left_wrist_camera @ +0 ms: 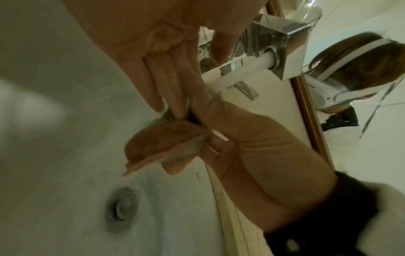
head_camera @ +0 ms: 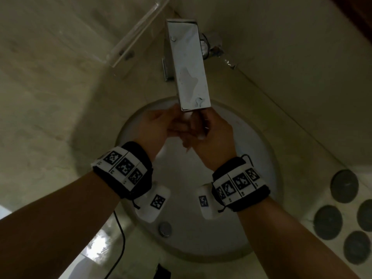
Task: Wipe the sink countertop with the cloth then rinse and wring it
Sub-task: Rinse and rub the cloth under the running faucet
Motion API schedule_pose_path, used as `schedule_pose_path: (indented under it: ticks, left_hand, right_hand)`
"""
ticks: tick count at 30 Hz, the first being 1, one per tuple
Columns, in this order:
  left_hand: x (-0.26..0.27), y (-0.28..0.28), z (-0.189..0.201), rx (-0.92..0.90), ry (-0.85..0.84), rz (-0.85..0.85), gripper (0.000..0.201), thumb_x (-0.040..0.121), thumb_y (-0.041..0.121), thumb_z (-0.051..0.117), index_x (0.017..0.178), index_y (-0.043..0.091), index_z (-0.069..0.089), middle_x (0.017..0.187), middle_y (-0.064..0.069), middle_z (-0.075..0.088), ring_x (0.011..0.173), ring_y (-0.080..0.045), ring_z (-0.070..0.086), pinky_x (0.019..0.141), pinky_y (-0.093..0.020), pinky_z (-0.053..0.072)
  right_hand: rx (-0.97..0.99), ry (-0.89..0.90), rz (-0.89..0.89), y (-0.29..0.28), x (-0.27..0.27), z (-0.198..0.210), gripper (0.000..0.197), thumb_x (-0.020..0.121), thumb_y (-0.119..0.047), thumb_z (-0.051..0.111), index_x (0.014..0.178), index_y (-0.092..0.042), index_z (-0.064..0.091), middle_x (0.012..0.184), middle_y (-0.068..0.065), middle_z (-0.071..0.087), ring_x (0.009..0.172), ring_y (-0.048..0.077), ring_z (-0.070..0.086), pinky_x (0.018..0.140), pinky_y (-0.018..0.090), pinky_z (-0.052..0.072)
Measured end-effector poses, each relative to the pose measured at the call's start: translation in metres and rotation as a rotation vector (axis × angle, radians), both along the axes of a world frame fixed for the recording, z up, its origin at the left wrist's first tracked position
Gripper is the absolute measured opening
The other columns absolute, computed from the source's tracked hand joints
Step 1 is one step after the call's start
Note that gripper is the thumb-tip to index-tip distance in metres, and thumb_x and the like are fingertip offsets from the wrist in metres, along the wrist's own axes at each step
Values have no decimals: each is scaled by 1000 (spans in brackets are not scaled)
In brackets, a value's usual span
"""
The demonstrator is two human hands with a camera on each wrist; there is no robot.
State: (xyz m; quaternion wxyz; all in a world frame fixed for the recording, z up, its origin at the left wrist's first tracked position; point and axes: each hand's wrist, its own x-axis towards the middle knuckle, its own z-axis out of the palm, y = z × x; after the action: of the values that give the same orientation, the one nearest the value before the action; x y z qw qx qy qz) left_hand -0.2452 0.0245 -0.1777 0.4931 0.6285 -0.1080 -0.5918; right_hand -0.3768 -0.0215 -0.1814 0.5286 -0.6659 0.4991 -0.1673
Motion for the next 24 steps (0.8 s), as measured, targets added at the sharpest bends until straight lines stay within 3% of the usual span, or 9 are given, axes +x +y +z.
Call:
schedule_pose_path:
  ticks: [4,8,10,12,15,16,19,22,24]
  left_hand:
    - [5,-3,-1,-42,-109,-19,20,96,7,53,94,-7,68,80,-15,74,74,-27,72,71,-37,61]
    - [11,-1,-11,-48,-238,-89,25,90,19,64,112,6,63,109,-29,64,98,-41,65,87,-54,55]
    - [12,0,-11,-57,-258,-228,29,93,30,61,114,11,66,107,-19,69,98,-35,68,87,-49,56]
    - [11,1,-8,-65,-263,-285,35,96,30,58,109,-1,67,101,-26,69,93,-34,68,85,-40,57]
    - [5,1,-6,-124,-253,-296,44,91,38,59,95,-5,65,89,-32,64,79,-36,65,75,-50,54]
    - [3,1,-7,-125,-278,-347,37,91,42,57,90,6,67,81,-21,66,76,-27,67,72,-45,54]
    - [2,1,-3,-97,-450,-457,16,99,34,51,86,31,60,67,15,59,63,14,59,61,-1,40]
    - [3,3,-6,-116,-458,-418,24,98,37,51,93,19,66,79,-4,67,72,0,64,64,-14,50]
    - [7,5,-13,-84,-474,-467,25,95,39,56,96,16,68,80,-1,69,72,2,65,65,-14,52]
  right_hand:
    - [78,-72,-36,-6,1,0,29,82,-16,70,110,-12,63,85,1,70,72,16,69,60,37,56]
    - [202,-196,-177,-14,-1,5,18,89,0,59,99,-13,66,84,0,68,71,8,66,58,27,54]
    - [301,-273,-234,-16,-3,5,22,90,1,57,100,-16,66,90,6,69,76,18,66,61,33,54]
    - [410,-316,-295,-18,-4,6,20,92,3,53,103,-10,64,88,6,70,73,17,67,57,29,55]
    - [356,-217,-292,-21,-6,5,17,89,-7,61,105,0,62,87,7,73,76,17,70,62,28,57]
    - [288,-144,-249,-21,-6,3,25,85,-13,69,106,0,63,92,9,73,83,19,71,68,30,58]
    - [210,-27,-159,-23,-8,2,43,77,-18,79,112,-2,61,93,6,71,83,10,70,69,24,57]
    - [204,-61,-102,-25,-9,8,27,85,-11,70,109,-1,66,83,3,70,72,4,69,61,18,54]
    - [160,-72,-121,-29,-10,12,14,87,-5,65,101,-7,67,87,5,71,80,11,70,65,23,57]
